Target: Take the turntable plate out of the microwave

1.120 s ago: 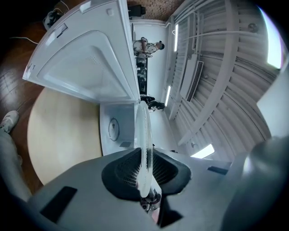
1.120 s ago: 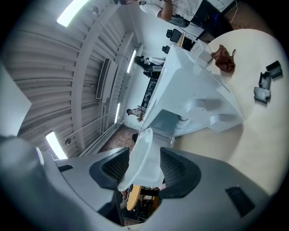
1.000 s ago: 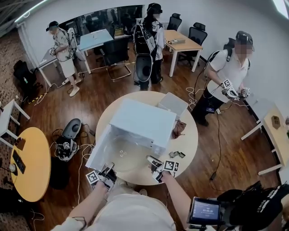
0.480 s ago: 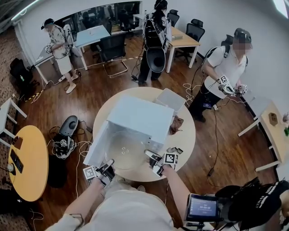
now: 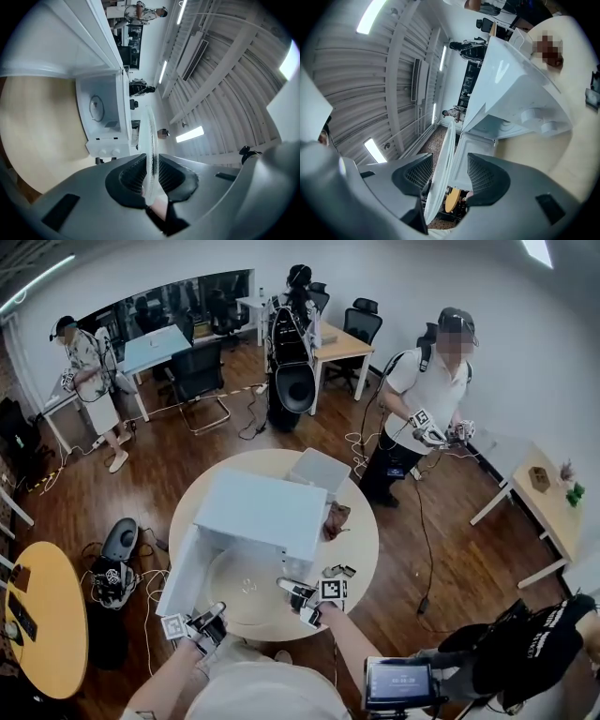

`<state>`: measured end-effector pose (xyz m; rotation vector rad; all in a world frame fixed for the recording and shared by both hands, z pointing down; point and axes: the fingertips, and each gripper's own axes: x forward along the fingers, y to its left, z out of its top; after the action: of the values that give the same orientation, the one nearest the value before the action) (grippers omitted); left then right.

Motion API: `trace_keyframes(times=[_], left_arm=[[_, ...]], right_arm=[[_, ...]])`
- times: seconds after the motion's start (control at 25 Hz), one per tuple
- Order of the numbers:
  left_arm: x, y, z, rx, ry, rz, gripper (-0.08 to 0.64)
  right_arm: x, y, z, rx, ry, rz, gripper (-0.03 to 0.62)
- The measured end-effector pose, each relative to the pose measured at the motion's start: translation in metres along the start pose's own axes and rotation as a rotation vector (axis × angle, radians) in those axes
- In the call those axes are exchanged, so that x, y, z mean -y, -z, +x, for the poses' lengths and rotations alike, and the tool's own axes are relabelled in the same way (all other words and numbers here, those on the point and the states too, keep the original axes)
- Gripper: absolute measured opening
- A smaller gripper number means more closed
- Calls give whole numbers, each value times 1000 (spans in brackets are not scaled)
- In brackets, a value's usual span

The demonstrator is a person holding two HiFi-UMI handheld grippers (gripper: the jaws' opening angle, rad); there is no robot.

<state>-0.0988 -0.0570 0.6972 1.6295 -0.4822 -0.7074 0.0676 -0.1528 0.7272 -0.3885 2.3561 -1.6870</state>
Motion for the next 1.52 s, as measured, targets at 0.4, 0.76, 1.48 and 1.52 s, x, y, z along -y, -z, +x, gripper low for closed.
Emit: trace_keyframes(times=[0.4, 0.76, 1.48, 1.52], left_arm=[[-2, 26, 19, -156, 15, 1, 48], [-7, 40, 25, -227, 10, -15, 50], [-51, 45, 24, -296, -104, -36, 41], [-54, 45, 23, -295, -113, -39, 41]], right_arm=[[-13, 11, -13, -48, -72, -32, 212], [-6, 16, -32, -50, -53, -2, 143], [15, 30, -52, 94, -8, 228, 26], [19, 31, -53, 97, 4, 230, 26]])
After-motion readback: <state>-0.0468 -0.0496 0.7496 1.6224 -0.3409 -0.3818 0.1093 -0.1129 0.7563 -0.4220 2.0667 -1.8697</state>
